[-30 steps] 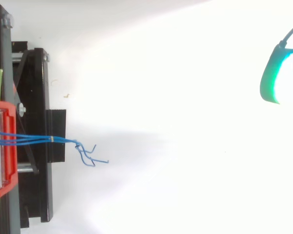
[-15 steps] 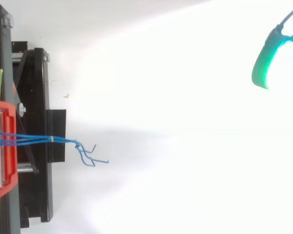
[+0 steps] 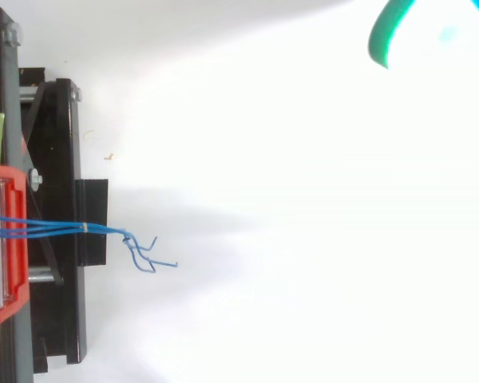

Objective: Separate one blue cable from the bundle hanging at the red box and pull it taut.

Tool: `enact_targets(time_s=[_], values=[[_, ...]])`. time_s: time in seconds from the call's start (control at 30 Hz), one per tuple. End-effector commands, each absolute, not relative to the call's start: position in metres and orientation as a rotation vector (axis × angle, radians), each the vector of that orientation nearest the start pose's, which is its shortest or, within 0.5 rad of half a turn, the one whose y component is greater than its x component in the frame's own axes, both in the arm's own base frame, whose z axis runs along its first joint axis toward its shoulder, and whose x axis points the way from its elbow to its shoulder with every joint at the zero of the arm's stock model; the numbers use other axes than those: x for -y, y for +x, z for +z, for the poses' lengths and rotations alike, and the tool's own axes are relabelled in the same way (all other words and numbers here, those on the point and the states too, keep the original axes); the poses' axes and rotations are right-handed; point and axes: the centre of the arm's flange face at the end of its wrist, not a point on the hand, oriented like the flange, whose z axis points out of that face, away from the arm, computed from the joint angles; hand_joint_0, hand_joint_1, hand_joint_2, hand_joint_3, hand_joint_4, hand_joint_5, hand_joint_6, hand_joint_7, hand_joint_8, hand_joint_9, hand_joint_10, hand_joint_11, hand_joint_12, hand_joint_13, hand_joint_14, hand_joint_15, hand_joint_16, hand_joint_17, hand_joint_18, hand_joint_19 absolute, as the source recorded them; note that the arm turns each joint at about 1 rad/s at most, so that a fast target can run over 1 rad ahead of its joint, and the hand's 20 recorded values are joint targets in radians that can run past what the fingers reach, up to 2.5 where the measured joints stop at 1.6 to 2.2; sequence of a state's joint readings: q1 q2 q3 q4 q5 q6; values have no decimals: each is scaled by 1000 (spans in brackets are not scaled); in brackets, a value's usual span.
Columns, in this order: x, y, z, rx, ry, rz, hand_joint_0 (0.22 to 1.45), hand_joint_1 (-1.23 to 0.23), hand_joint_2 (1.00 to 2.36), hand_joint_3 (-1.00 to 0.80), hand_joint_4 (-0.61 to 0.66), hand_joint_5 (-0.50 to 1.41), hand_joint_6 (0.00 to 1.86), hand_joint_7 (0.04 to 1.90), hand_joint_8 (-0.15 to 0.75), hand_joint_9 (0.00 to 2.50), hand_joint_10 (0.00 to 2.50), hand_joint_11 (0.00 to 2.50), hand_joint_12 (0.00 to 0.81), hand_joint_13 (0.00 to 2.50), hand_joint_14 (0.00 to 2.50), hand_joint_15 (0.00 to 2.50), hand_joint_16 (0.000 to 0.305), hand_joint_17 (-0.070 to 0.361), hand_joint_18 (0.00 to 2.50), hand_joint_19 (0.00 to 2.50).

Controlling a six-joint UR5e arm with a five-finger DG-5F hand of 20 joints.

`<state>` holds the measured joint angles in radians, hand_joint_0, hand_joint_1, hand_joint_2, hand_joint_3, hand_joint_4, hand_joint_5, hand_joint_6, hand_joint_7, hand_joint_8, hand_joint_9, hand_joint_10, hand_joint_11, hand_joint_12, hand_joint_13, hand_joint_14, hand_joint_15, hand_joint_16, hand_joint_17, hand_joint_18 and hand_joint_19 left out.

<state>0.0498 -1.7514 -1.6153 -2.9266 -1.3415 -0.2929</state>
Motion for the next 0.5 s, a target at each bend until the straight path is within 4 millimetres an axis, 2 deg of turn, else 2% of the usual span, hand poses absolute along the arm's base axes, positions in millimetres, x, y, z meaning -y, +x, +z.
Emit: enact_targets(time_s=[0.0,0.07,0.1,0.33,0.47], values=[[116,578,372,-1227,1101,867,592,-561,1005,-444,225,-194,503,790,321,622,5,159,276,475,4,146,30,68,573,163],[113,583,364,-1229,1109,877,591,-561,1005,-444,224,-194,503,787,320,620,5,158,276,476,4,146,30,68,571,164],[110,589,353,-1229,1128,894,591,-561,1005,-443,225,-194,503,790,320,620,5,158,277,476,5,149,30,68,572,171],[97,605,328,-1218,1152,924,592,-561,1005,-445,224,-194,503,787,321,623,5,152,276,479,5,150,30,69,574,168],[88,626,290,-1201,1162,934,592,-561,1005,-443,230,-193,503,784,326,632,4,158,274,484,5,144,30,67,582,169]])
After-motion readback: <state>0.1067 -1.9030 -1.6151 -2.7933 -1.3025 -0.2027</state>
